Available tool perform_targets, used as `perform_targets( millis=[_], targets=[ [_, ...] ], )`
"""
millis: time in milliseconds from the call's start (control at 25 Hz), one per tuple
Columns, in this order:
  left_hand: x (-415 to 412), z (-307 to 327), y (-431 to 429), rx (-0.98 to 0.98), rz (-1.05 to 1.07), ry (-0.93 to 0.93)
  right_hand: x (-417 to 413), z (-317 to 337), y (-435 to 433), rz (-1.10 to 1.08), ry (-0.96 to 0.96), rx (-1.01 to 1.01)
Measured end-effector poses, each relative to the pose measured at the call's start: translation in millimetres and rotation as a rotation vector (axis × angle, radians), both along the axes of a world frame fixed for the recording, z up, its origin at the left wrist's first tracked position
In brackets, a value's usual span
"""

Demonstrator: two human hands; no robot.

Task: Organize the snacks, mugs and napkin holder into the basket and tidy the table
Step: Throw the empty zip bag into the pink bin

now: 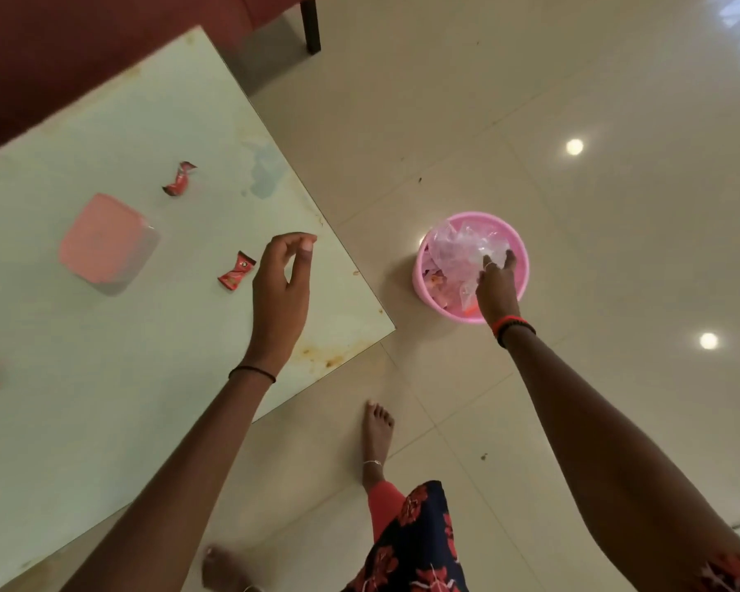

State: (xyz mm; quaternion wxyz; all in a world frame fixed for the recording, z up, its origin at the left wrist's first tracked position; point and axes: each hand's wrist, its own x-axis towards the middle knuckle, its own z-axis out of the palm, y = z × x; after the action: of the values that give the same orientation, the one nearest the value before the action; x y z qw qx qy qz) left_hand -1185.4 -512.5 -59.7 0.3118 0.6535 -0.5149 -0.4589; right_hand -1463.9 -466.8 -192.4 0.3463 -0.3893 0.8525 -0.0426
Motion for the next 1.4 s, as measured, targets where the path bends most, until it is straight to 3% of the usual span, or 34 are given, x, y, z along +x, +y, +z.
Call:
perform_targets(
  millis=[200, 360, 440, 640, 920, 1200, 1400],
  targets=[
    [6, -15, -6, -0.050, 0.003, 0.002, -8, -58, -8, 0.075, 0.084, 0.012],
    [15, -18, -3, -0.047, 0.029, -0.003, -13, -82, -12, 0.499, -0.049, 0.339],
    [20, -16, -2, -0.046, 0.042, -0.009, -13, -81, -13, 0.527, -0.077, 0.408],
    [30, 2, 6, -0.054, 0.054, -0.062, 2, -40, -14, 0.313, -0.061, 0.284],
    [76, 57, 37, -0.083, 0.109, -0.124, 77, 87, -7, 0.081, 0.051, -0.096],
    [175, 98, 96, -0.021, 0.214, -0.207, 213, 202, 17, 0.294, 0.085, -0.300],
    [272, 117, 158, -0.050, 0.326, -0.197, 346, 241, 57, 0.391, -0.033, -0.336]
  ],
)
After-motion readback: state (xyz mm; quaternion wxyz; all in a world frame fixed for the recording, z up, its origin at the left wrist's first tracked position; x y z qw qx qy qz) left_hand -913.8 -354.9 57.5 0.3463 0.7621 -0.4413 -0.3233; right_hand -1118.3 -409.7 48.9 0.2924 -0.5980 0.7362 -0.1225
